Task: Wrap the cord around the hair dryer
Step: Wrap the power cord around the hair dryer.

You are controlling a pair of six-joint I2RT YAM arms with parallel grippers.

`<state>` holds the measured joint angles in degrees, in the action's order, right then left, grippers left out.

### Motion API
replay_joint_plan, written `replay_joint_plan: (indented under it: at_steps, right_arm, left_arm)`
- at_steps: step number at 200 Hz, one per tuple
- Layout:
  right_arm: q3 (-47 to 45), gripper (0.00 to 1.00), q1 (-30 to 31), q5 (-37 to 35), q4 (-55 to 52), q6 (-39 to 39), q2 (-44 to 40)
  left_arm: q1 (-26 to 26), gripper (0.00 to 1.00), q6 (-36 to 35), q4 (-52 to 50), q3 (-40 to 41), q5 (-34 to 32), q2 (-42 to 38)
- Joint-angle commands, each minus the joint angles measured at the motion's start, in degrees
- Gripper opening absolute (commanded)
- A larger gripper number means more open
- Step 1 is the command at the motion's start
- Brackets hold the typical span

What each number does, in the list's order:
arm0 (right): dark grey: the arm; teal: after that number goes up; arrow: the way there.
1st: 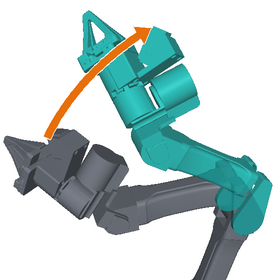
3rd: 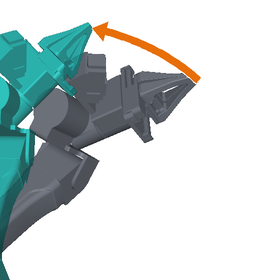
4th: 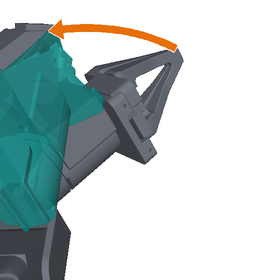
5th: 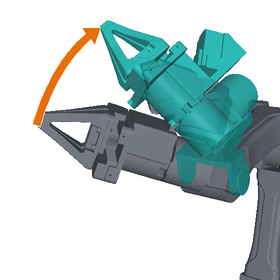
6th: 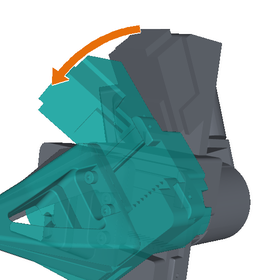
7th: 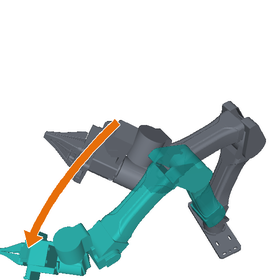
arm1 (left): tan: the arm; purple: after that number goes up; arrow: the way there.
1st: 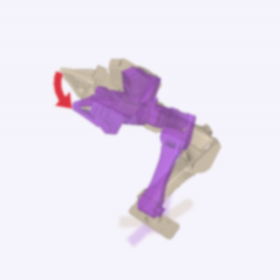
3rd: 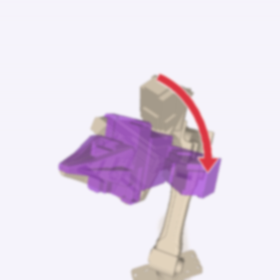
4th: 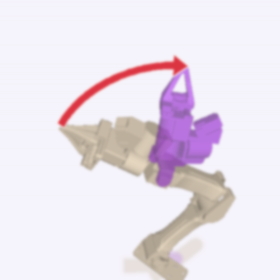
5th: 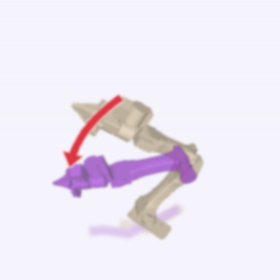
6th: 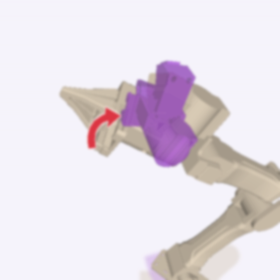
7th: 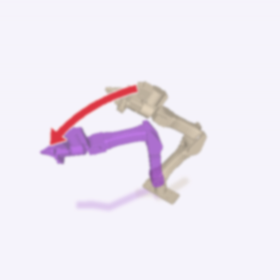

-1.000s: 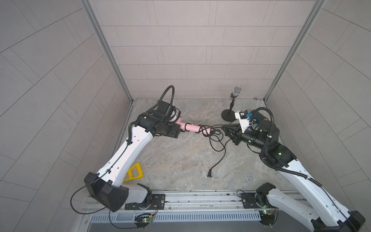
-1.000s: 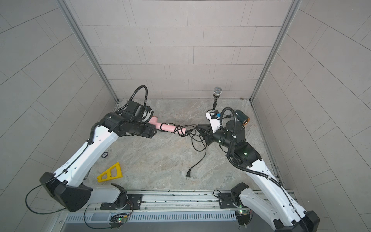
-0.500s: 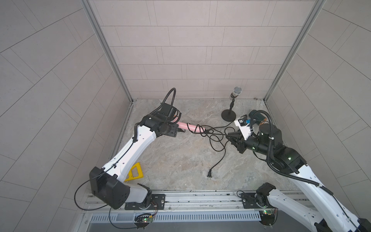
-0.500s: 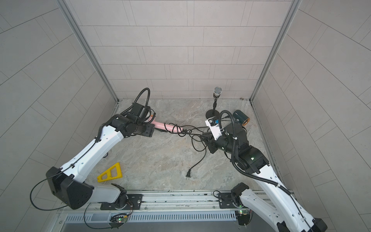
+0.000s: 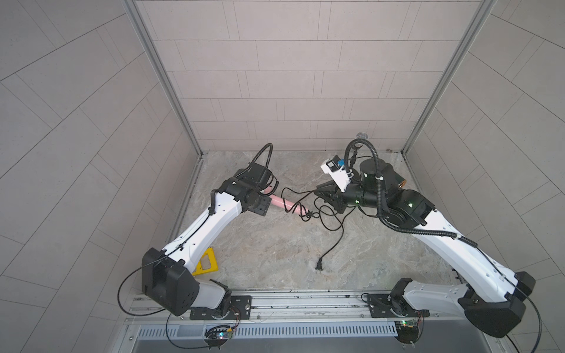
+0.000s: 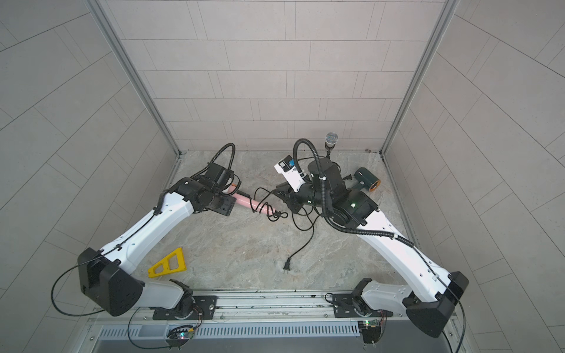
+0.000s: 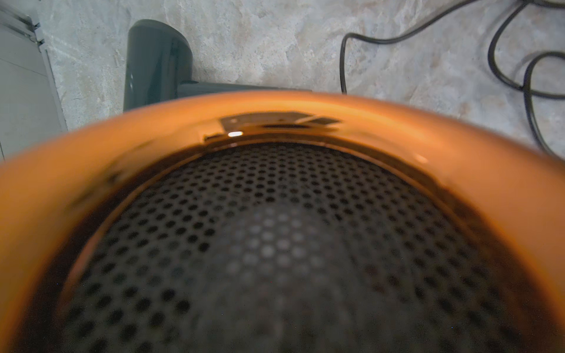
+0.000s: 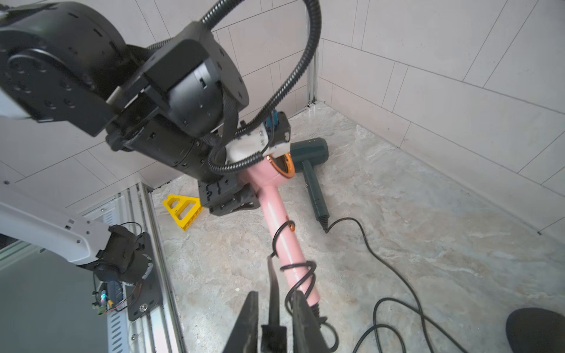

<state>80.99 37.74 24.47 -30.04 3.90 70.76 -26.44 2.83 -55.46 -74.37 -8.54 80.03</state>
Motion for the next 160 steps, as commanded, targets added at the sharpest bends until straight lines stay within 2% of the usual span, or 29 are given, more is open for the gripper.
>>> replay_joint_plan:
  at_steps: [1, 42, 57, 83, 119, 160]
  right_arm:
    - [5.9, 0.00, -1.0, -2.3, 1.7, -5.0, 3.8]
    - [13.8, 0.00, -2.3, 0.8, 0.3, -5.5, 11.5]
    - [15.2, 0.00, -3.0, 2.4, 0.3, -4.5, 14.3]
    - [15.9, 0.00, -3.7, 4.7, 0.8, -2.5, 17.7]
    - [10.0, 0.00, -8.5, 7.6, 5.0, 2.2, 18.6]
    - [-2.9, 0.00, -14.2, 11.7, 11.3, 5.7, 16.6]
  left_arm:
    - [-1.0, 0.00, -6.8, -0.5, 1.4, 2.1, -3.2]
    - [-3.9, 0.00, -10.8, -2.7, 2.5, 8.6, -5.3]
    - [-5.3, 0.00, -12.1, -2.4, 2.5, 11.9, -6.6]
    - [-7.7, 0.00, -13.4, -2.0, 2.0, 13.8, -8.1]
    - [-7.6, 0.00, -12.7, -0.3, 2.2, 17.6, -11.7]
    - [-6.9, 0.00, -11.2, 2.8, 3.3, 21.5, -16.0]
